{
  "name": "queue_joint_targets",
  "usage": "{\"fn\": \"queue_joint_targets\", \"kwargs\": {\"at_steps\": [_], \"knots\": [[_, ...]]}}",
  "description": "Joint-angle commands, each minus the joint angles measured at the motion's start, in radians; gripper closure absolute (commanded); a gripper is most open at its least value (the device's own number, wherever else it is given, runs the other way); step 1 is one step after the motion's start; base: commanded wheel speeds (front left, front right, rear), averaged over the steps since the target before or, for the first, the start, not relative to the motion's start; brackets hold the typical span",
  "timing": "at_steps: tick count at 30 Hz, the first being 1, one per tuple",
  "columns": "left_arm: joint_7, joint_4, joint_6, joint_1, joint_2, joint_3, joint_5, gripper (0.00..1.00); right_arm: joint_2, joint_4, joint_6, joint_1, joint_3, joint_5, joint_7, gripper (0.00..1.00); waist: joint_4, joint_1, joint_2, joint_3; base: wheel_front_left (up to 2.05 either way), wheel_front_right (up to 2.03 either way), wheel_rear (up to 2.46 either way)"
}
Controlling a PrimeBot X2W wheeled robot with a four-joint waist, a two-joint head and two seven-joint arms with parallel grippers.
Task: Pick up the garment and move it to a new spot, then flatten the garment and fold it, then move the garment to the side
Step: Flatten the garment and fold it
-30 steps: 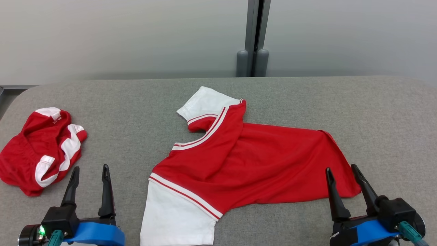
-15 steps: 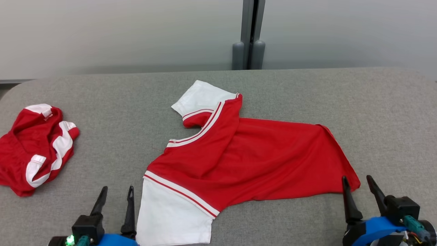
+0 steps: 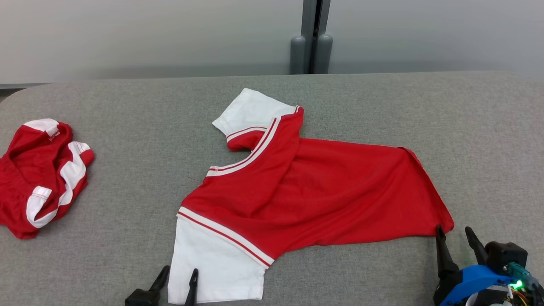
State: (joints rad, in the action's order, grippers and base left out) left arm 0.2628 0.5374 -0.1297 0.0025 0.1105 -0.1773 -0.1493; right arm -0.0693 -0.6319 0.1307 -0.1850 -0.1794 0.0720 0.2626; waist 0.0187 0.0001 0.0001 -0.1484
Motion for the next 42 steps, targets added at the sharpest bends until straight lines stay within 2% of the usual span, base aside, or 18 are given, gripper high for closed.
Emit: {"fn": "queue_joint_targets", "kwargs": {"at_steps": [1,8,16,20,21,22,23,28,34,38,42], "knots": [[0.003,0.008,-0.001,0.012,0.006,-0.013,-0.006,0.0,-0.008,-0.013,0.0,-0.015,-0.002,0.007,0.003,0.0,0.0,-0.0001,-0.0001,0.0,0.0,0.0,0.0],[-0.001,0.049,-0.001,0.001,0.02,-0.083,-0.068,0.0,-0.026,-0.094,0.0,-0.053,0.016,0.062,0.003,0.0,0.006,-0.0001,-0.0001,-0.002,0.0,0.0,0.0],[-0.003,0.087,-0.002,-0.035,0.014,-0.143,-0.11,0.0,-0.041,-0.222,0.0,-0.109,0.094,0.129,0.001,0.0,0.017,-0.0001,-0.0001,-0.003,0.0,0.0,0.0],[-0.005,0.116,-0.002,-0.051,0.009,-0.177,-0.141,0.0,-0.041,-0.229,0.0,-0.127,0.125,0.159,0.001,0.0,0.021,-0.0001,-0.0001,-0.006,0.0,0.0,0.0],[-0.006,0.124,-0.002,-0.055,0.007,-0.186,-0.157,0.14,-0.036,-0.228,0.0,-0.13,0.131,0.179,0.001,0.48,0.02,-0.0001,-0.0001,-0.006,0.0,0.0,0.0],[-0.006,0.131,-0.002,-0.058,0.005,-0.195,-0.174,0.61,-0.031,-0.221,0.0,-0.134,0.139,0.2,0.001,1.0,0.02,-0.0001,-0.0001,-0.005,0.0,0.0,0.0],[-0.007,0.138,-0.002,-0.065,0.004,-0.206,-0.186,1.0,-0.029,-0.212,0.0,-0.136,0.149,0.212,0.001,1.0,0.02,-0.0001,-0.0001,-0.005,0.0,0.0,0.0],[-0.003,0.11,-0.002,-0.095,0.007,-0.237,-0.266,1.0,-0.034,-0.136,0.0,-0.11,0.204,0.262,0.002,1.0,0.017,-0.0001,-0.0001,0.002,0.0,0.0,0.0],[0.002,-0.048,-0.002,-0.147,0.017,-0.201,-0.375,1.0,-0.044,0.019,0.0,-0.103,0.289,0.336,0.002,1.0,0.01,-0.0001,-0.0001,0.003,0.0,0.0,0.0],[0.002,-0.137,-0.002,-0.255,0.041,-0.157,-0.454,1.0,-0.065,0.109,0.0,-0.185,0.358,0.385,0.002,1.0,0.003,-0.0001,-0.0001,-0.026,0.0,0.0,0.0],[-0.016,-0.14,-0.002,-0.452,0.084,-0.152,-0.53,1.0,-0.088,0.114,0.0,-0.339,0.424,0.462,0.002,1.0,-0.007,-0.0001,-0.0001,-0.075,0.0,0.0,0.0]]}}
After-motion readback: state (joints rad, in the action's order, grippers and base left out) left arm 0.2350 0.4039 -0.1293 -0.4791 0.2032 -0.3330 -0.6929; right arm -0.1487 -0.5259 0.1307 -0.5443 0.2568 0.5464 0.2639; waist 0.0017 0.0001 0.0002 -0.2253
